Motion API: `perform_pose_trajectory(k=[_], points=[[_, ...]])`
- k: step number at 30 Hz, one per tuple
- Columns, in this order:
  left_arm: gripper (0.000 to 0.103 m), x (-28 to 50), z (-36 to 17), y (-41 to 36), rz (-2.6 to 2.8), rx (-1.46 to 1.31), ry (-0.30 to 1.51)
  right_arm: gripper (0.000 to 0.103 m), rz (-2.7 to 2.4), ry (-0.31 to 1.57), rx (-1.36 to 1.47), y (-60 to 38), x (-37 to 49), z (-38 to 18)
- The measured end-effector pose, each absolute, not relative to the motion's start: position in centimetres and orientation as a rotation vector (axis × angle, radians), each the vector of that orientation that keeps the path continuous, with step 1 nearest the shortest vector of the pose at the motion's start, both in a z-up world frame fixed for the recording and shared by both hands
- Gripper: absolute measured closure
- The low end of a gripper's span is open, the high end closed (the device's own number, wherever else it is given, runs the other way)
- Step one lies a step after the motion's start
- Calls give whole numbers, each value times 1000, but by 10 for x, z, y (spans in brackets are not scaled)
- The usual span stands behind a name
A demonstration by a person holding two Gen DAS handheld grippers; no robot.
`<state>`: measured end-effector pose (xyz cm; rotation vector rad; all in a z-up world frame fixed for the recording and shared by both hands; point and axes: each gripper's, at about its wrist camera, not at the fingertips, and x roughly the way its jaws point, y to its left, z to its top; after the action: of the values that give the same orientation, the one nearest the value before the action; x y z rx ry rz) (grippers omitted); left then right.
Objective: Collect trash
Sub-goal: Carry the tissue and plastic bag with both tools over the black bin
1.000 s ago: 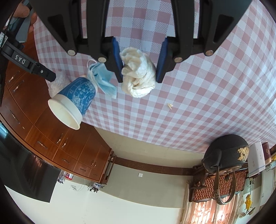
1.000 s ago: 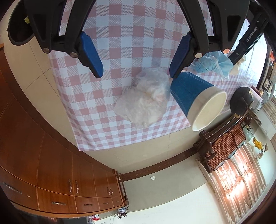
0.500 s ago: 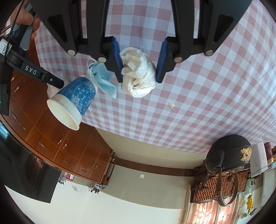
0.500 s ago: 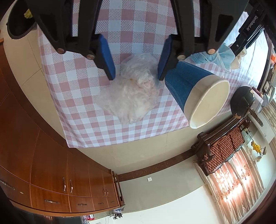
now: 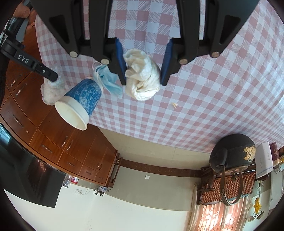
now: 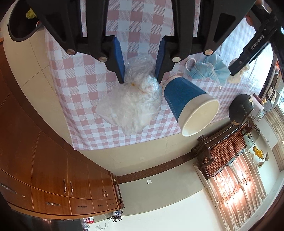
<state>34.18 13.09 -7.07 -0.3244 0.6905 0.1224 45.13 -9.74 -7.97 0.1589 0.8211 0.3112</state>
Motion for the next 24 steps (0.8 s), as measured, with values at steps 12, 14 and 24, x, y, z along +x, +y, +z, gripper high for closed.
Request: perform_pose_trajectory(k=[12,14,24], points=[[64,270,-52,103,72,-285,695,67,350,825,158,-139,343,-69],[64,259,-49,89,46,-272,698,67,346,820,167,-151,324,-66],[64,230,-37,-9,-142,-218,726,67,261,811,212,-225,251,-66]])
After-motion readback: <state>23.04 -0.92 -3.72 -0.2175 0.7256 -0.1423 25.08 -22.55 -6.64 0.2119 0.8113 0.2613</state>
